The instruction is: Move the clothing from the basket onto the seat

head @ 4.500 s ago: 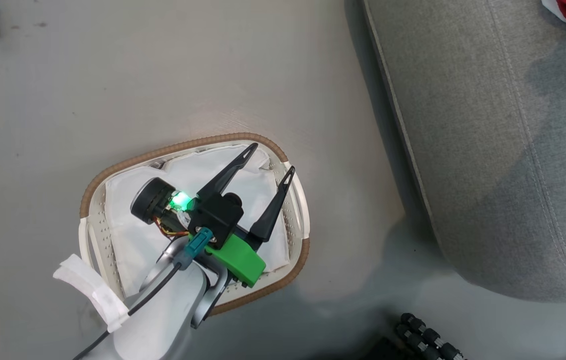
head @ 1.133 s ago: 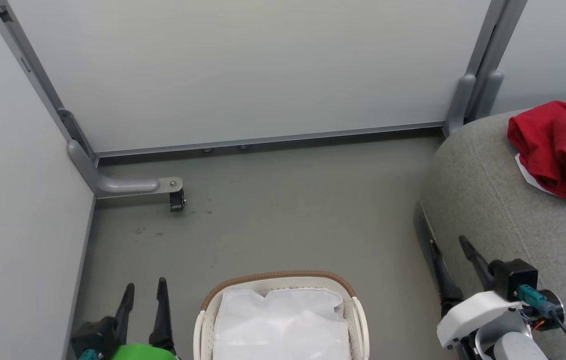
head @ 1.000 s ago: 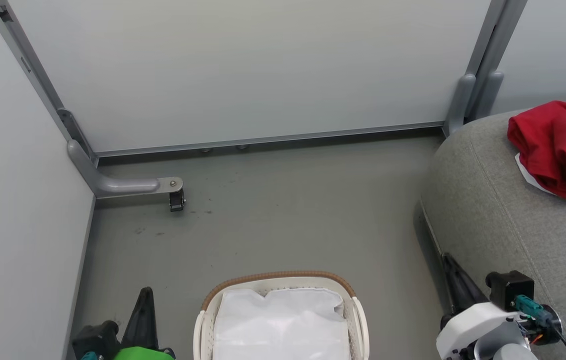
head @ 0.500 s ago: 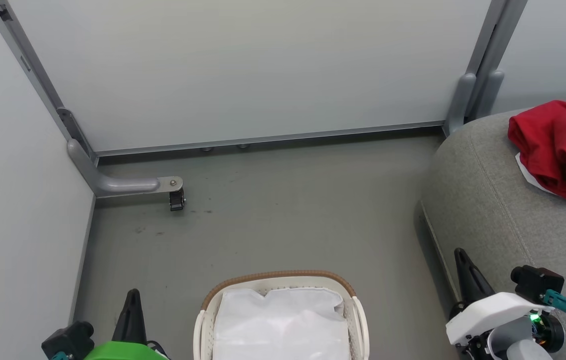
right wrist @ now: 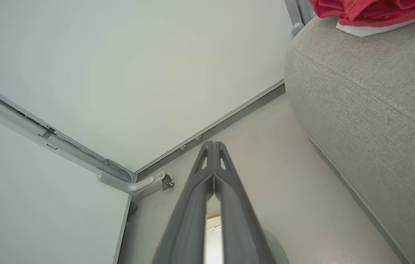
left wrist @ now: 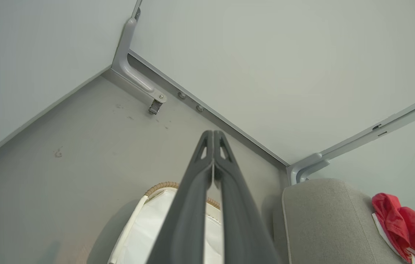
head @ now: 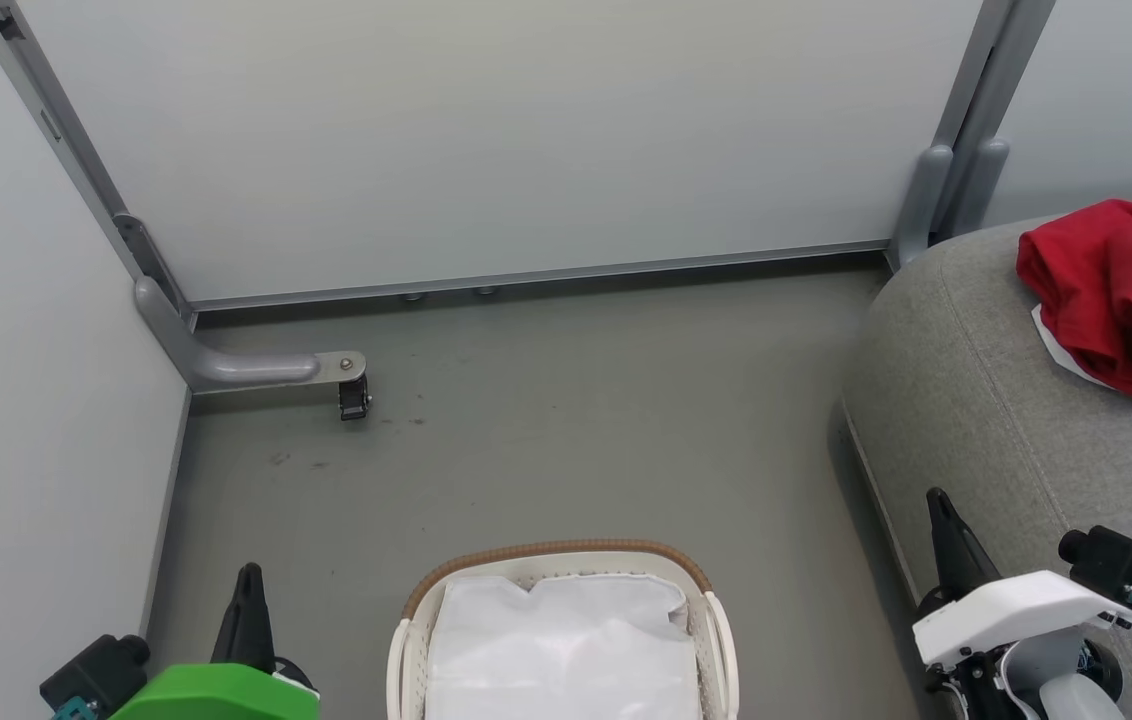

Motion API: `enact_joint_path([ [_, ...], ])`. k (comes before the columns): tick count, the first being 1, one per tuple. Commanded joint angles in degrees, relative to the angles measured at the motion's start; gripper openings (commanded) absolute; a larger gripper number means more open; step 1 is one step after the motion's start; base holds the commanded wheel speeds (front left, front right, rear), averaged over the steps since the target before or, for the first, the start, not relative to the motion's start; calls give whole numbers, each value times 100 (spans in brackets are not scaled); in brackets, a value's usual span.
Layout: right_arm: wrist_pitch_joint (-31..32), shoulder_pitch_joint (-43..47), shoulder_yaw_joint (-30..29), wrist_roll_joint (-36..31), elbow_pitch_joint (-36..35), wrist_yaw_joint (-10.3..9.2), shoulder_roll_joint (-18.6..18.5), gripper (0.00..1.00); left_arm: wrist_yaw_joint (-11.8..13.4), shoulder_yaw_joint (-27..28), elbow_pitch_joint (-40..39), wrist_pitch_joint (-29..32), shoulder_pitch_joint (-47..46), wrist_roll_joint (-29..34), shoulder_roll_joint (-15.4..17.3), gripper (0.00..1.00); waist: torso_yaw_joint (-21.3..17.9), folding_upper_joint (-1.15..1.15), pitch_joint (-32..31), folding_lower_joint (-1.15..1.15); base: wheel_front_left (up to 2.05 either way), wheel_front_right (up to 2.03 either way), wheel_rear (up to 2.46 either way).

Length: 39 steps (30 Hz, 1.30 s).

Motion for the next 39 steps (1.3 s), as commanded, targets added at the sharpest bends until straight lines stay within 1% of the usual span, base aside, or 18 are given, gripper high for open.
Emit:
enact_joint_path([
  [1,53,-56,-37,222,-121,-2,-33,0,-38,58,-104,48,-199,-203,12,0,0,0,1,0,0,0,0],
  [21,458,-47,-195,1765,-316,-3,-46,0,-116,294,-219,456,-357,-1578,15,0,4,0,20,0,0,0,0],
  [39,744,-40,-307,2854,-453,-4,-53,0,-171,461,-306,741,-472,-2551,18,0,7,0,36,0,0,0,0],
])
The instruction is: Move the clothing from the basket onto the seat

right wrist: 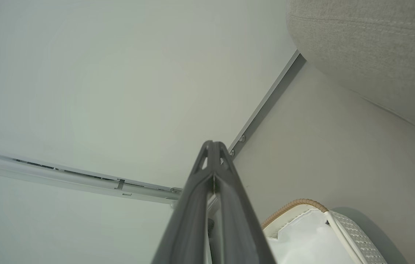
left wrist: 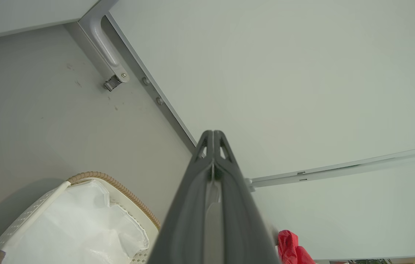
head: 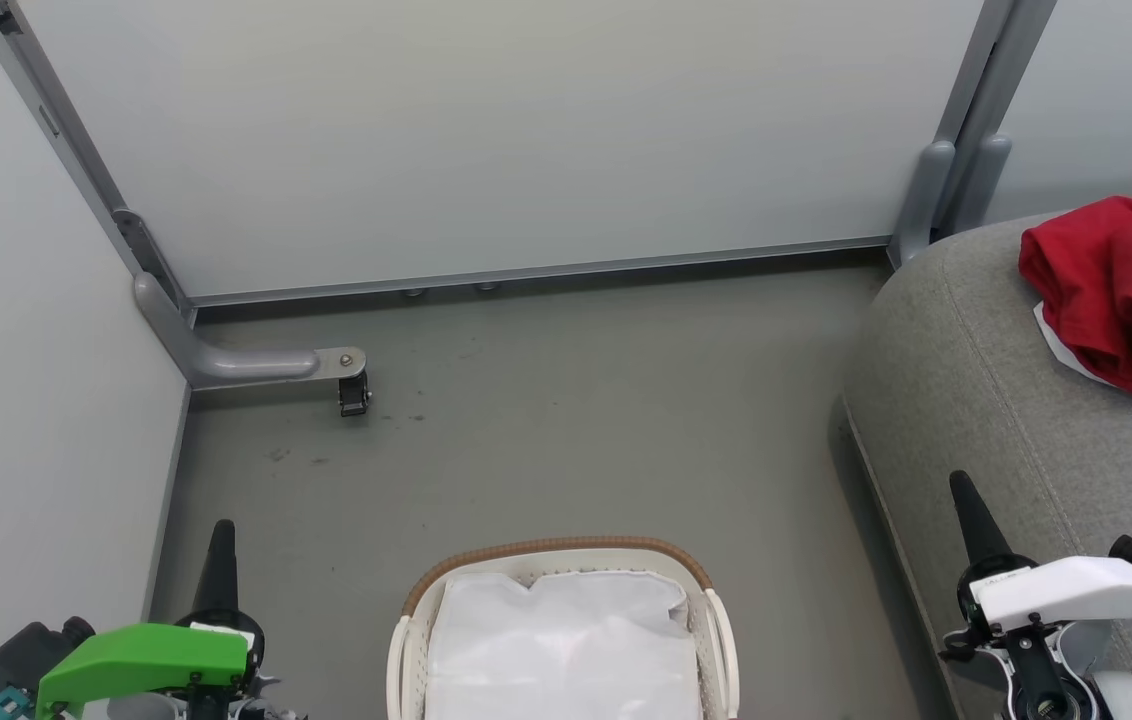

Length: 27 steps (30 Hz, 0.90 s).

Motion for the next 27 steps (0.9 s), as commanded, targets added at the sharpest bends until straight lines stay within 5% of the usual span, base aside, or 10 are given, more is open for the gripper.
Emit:
enact_joint_path([
  [1,32,-39,-31,144,-80,-3,-34,0,-37,49,-80,30,-155,-146,19,0,0,0,1,0,0,0,0],
  [27,378,-27,-164,1451,-239,-4,-44,0,-100,246,-170,373,-294,-1293,22,0,4,0,24,0,0,0,0],
])
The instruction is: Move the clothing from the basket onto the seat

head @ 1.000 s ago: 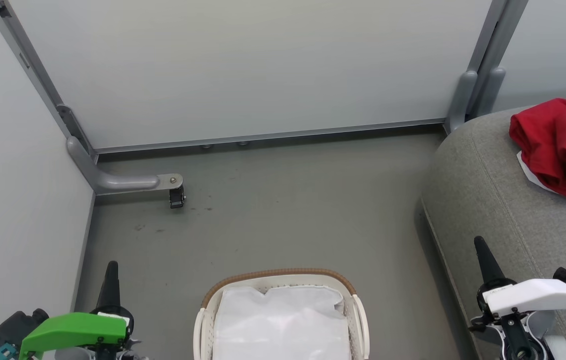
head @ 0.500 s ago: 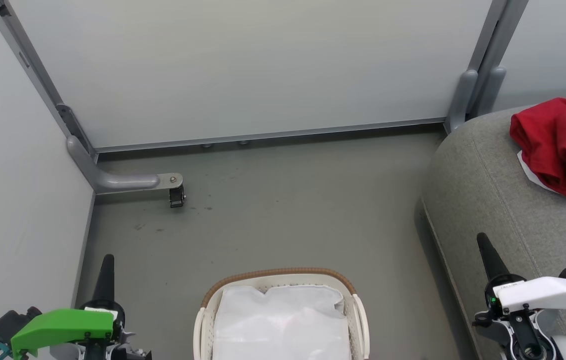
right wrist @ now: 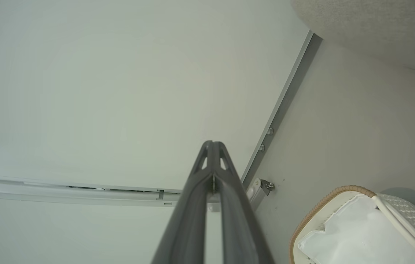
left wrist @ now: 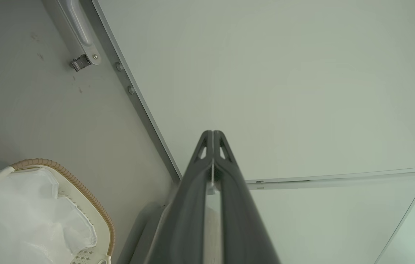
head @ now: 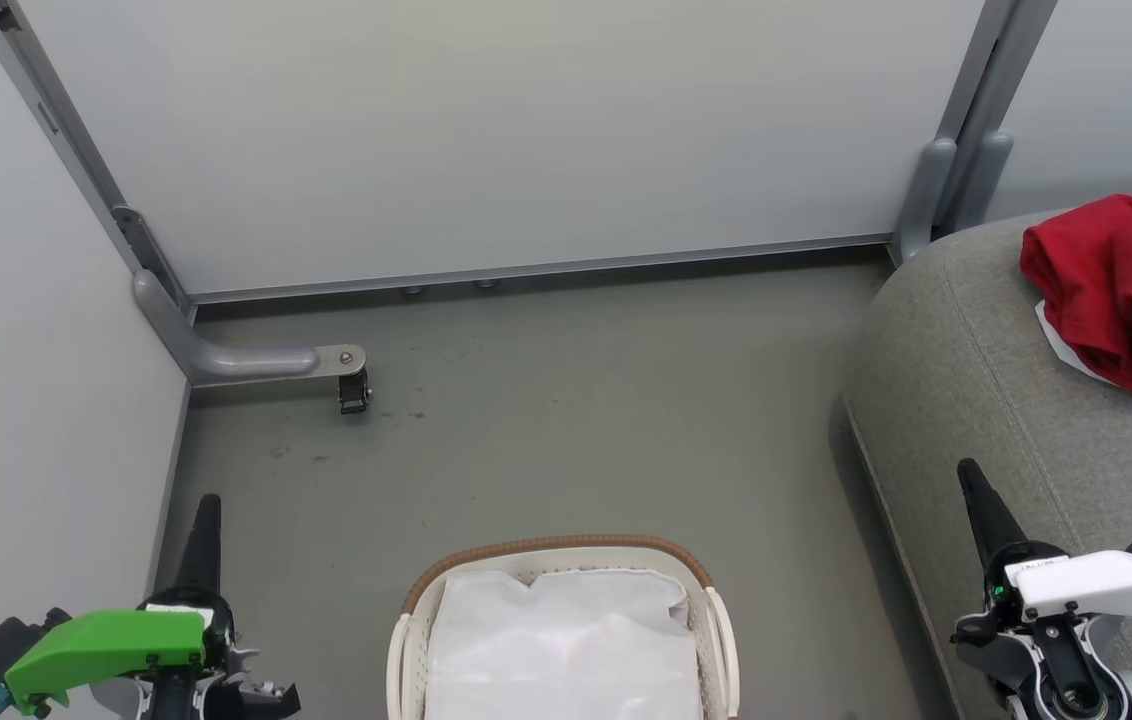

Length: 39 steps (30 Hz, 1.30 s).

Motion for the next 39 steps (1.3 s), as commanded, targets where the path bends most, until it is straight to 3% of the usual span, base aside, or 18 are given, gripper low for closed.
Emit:
enact_joint_path([
  [1,41,-24,-29,126,-59,-4,-34,0,-32,36,-49,36,-152,-102,21,0,0,0,1,0,0,0,0],
  [27,327,-10,-139,1212,-188,-3,-43,0,-88,203,-122,318,-243,-1077,25,0,5,0,25,0,0,0,0],
  [39,328,-9,-137,1216,-187,-3,-43,0,-86,201,-118,330,-235,-1073,25,0,5,0,26,0,0,0,0],
])
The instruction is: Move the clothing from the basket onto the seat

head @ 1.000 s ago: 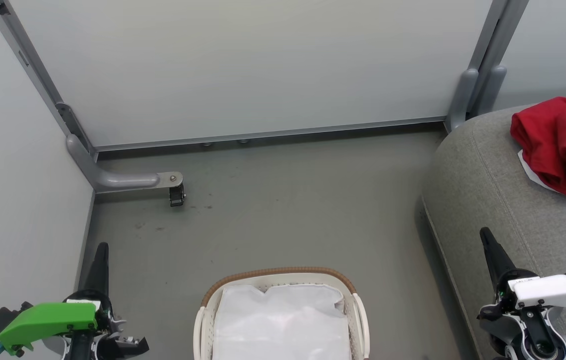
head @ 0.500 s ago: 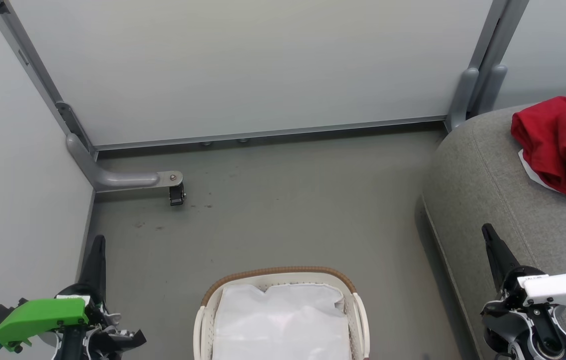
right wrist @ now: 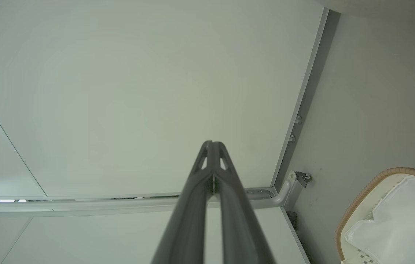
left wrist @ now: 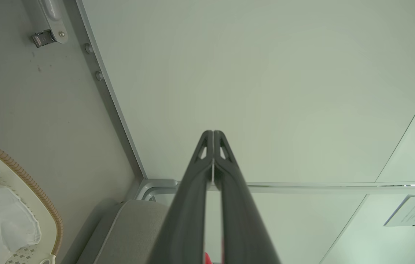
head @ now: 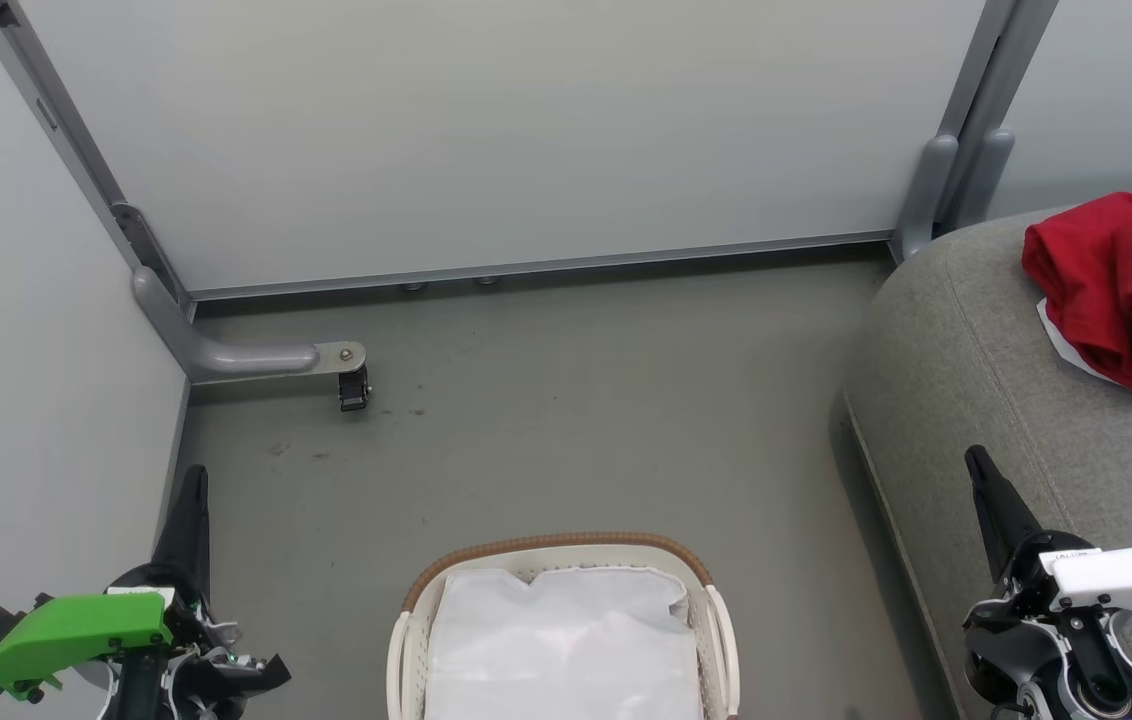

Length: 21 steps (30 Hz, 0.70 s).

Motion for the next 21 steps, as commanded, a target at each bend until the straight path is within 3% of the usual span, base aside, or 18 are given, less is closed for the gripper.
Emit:
enact_joint_path([
  [1,18,-4,-13,19,-25,0,-34,0,-28,16,-9,27,-64,-19,25,0,0,0,0,0,0,0,0],
  [21,17,-4,-13,20,-25,0,-34,0,-28,15,-10,27,-64,-19,25,0,0,0,0,0,0,0,0],
])
